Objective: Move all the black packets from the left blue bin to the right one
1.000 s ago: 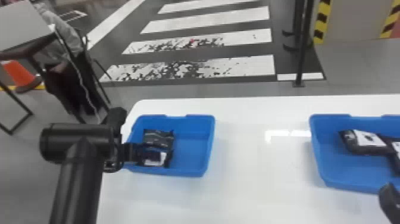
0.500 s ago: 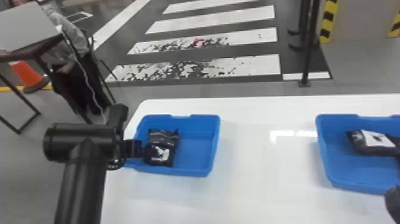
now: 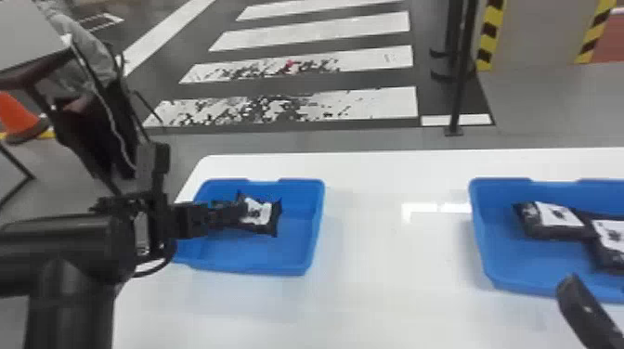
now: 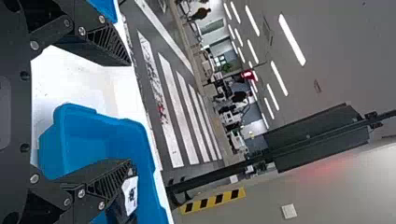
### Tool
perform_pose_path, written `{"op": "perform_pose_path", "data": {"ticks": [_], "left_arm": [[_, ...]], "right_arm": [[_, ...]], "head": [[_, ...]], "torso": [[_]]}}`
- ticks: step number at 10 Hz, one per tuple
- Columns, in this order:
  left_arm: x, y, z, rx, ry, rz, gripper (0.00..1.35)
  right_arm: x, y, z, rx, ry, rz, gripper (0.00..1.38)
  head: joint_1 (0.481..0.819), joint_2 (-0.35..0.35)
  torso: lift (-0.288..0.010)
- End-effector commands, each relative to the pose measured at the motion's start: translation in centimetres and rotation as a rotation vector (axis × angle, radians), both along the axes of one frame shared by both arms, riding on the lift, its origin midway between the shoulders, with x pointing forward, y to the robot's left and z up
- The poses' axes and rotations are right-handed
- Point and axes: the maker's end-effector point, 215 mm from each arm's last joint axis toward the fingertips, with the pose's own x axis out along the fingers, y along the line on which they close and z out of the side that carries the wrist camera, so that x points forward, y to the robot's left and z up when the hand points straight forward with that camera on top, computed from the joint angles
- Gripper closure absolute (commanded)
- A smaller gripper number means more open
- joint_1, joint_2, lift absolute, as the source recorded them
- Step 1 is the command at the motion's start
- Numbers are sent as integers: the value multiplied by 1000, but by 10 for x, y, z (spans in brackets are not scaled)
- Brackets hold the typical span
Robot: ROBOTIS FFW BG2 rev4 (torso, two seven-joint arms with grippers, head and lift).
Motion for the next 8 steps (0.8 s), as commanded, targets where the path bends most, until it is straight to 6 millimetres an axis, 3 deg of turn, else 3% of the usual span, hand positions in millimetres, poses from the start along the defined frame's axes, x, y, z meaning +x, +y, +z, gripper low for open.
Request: {"op": "perform_pose_path", "data": {"ticks": [1, 4, 6, 8], "left_arm": [[9, -51, 27, -78, -106, -100, 1202], [12, -147, 46, -181, -173, -296, 1202], [3, -194, 45, -231, -166, -381, 1202], [-8, -234, 47, -282, -166, -453, 1202]], "right_arm": [[8, 15, -1, 37, 14, 55, 329], [23, 63, -1, 122, 42, 219, 331], [36, 91, 11, 176, 13, 284, 331], [46, 105, 11, 193, 5, 321, 337]], "head": [[695, 225], [695, 144], [695, 106], [695, 72]], "torso": [[-140], [-140], [-140], [-140]]}}
